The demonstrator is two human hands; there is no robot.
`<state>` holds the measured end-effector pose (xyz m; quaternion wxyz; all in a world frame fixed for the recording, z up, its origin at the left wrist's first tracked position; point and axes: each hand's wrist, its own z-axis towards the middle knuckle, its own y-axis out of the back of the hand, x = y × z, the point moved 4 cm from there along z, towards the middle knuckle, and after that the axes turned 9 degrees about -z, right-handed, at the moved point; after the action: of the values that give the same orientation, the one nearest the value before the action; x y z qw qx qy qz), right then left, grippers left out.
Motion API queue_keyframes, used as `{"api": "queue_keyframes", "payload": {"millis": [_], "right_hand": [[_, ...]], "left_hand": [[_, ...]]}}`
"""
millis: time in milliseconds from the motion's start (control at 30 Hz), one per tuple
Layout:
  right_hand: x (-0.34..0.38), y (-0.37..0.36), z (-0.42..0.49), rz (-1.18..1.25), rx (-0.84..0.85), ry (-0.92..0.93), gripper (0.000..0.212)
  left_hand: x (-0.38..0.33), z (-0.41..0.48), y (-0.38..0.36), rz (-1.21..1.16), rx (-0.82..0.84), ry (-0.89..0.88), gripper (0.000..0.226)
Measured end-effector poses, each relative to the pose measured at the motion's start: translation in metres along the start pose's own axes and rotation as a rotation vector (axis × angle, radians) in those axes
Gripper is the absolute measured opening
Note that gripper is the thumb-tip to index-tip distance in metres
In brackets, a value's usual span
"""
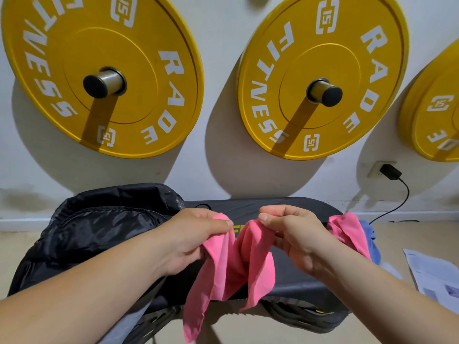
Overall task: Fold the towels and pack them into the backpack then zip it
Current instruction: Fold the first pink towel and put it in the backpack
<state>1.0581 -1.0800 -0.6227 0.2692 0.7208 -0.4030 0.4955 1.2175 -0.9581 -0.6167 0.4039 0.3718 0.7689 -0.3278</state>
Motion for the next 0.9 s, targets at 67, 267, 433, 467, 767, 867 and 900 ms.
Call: {"api": "queue_keyframes", "payload": {"millis": [67, 267, 433, 467, 767, 867, 900], "right_hand": [[0.003, -0.006, -0.006, 0.007, 0.037, 0.012, 0.019], [0.010, -0.015, -0.015, 0.007, 0.082, 0.048, 0.028], [0.016, -0.012, -0.014, -0.047, -0.018, 0.191, 0.025], [0.017, -0.012, -0.015, -0.065, -0.019, 0.216, 0.025], [0.017, -0.021, -0.019, -0.172, -0.001, 0.279, 0.019], [0.018, -0.020, -0.018, -0.159, 0.001, 0.273, 0.020], [0.018, -0.021, -0.019, -0.161, 0.006, 0.271, 0.020]], "left_hand": [[0.000, 0.000, -0.006, -0.074, 0.049, 0.003, 0.018], [0.000, 0.001, -0.004, -0.065, -0.078, -0.044, 0.018], [0.000, -0.002, 0.001, -0.052, -0.154, -0.045, 0.033], [0.001, -0.001, -0.002, -0.064, -0.125, -0.047, 0.030], [0.001, -0.003, -0.015, -0.127, -0.012, -0.056, 0.018], [0.000, -0.004, -0.009, -0.153, -0.084, -0.064, 0.024], [0.000, -0.005, -0.009, -0.141, -0.089, -0.055, 0.024]]}}
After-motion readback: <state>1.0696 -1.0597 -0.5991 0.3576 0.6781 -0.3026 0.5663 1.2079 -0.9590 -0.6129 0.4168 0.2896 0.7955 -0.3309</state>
